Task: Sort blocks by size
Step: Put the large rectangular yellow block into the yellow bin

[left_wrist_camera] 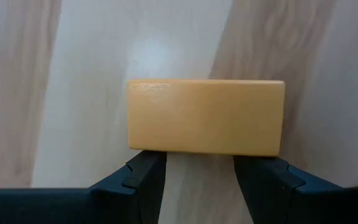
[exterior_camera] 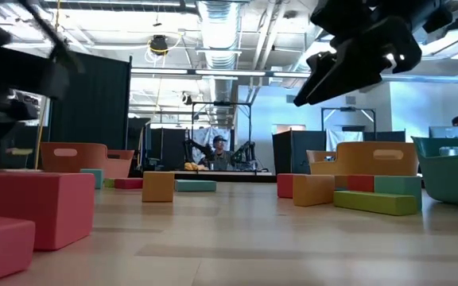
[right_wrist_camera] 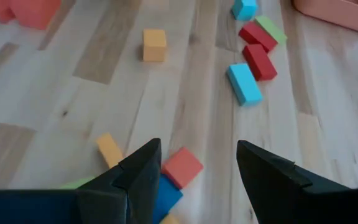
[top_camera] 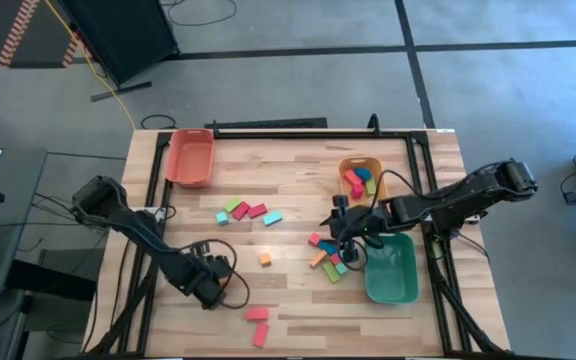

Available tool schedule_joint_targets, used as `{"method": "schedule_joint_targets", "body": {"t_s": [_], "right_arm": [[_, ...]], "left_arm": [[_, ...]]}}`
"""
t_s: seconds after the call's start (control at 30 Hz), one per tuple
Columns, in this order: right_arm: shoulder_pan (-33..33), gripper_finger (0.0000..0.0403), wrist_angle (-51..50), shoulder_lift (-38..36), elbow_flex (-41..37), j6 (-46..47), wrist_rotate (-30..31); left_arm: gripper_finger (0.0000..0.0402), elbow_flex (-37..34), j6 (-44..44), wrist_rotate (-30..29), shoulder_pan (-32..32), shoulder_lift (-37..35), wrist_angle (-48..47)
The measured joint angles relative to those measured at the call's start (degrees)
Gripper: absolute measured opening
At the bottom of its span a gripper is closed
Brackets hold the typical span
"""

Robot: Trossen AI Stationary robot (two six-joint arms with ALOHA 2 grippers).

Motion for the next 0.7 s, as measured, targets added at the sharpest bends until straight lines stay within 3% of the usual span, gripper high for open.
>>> {"method": "schedule_joint_targets", "body": {"t_s": [0.43, 0.7], "right_arm": [[2.38, 0.0240, 7.16, 0.08, 0.00, 0.05, 0.04], [2.89, 0.0240, 12.56, 3.79, 0.02, 1.58, -0.83]], "left_arm": [[0.0178, -0.15, 15.12, -2.92, 9.52, 0.24, 10.05], [0.0178, -0.15, 17.66, -2.86, 11.52, 0.26, 9.69]]}}
